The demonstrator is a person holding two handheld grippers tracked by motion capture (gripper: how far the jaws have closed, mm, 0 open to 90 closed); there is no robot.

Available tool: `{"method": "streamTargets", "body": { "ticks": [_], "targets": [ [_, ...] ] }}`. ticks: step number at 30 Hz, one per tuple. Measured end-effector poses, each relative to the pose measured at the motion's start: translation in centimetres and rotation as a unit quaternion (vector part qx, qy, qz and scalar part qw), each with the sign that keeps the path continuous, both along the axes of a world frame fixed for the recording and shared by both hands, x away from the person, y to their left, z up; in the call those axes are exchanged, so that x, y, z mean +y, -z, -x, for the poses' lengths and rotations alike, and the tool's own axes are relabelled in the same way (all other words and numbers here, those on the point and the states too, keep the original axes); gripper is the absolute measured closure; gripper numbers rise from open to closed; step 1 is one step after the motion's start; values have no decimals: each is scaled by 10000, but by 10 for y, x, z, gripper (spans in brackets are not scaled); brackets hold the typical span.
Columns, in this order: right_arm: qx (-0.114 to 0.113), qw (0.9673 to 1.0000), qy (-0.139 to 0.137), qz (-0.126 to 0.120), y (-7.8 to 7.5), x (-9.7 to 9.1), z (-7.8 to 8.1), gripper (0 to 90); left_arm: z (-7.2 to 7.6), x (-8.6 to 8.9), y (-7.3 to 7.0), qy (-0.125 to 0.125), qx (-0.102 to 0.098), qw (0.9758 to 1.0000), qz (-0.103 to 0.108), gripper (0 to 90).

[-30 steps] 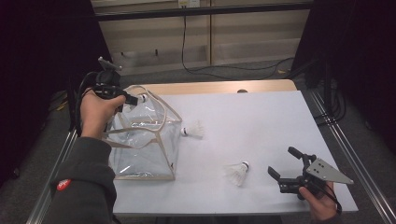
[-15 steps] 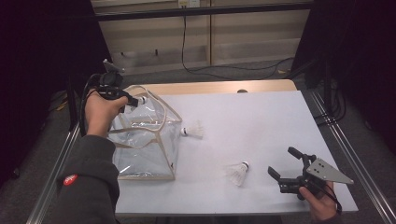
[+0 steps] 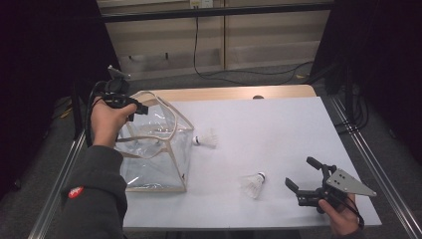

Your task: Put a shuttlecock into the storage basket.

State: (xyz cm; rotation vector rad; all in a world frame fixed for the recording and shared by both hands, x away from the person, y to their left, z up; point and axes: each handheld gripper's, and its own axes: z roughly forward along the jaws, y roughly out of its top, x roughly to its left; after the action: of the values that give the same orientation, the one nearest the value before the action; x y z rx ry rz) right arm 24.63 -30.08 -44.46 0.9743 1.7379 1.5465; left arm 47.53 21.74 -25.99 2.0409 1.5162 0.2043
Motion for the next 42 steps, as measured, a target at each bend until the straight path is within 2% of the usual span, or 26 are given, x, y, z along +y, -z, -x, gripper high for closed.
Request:
{"method": "streamTargets", "body": {
  "ticks": [10, 16, 19, 31, 39, 42],
  "targets": [
    [3, 10000, 13, 4, 0, -1, 0, 3, 7, -4, -10, 100, -35, 9997, 242, 655],
    [-22, 10000, 4, 21, -1, -1, 0, 3, 11, -7, -18, 273, -11, 9990, 354, 623],
    [-40, 10000, 6, 21, -1, -1, 0, 3, 14, -12, -21, 350, -38, 9986, 386, 575],
    [-26, 10000, -30, 30, 0, 0, 0, 3, 26, -27, -34, 677, -85, 9959, 586, 472],
    [-27, 10000, -26, 40, 0, 0, 0, 3, 32, -38, -40, 909, -144, 9928, 764, 418],
    [-30, 10000, -28, 41, 0, 0, 0, 3, 34, -42, -41, 977, -143, 9925, 721, 401]
  ]
}}
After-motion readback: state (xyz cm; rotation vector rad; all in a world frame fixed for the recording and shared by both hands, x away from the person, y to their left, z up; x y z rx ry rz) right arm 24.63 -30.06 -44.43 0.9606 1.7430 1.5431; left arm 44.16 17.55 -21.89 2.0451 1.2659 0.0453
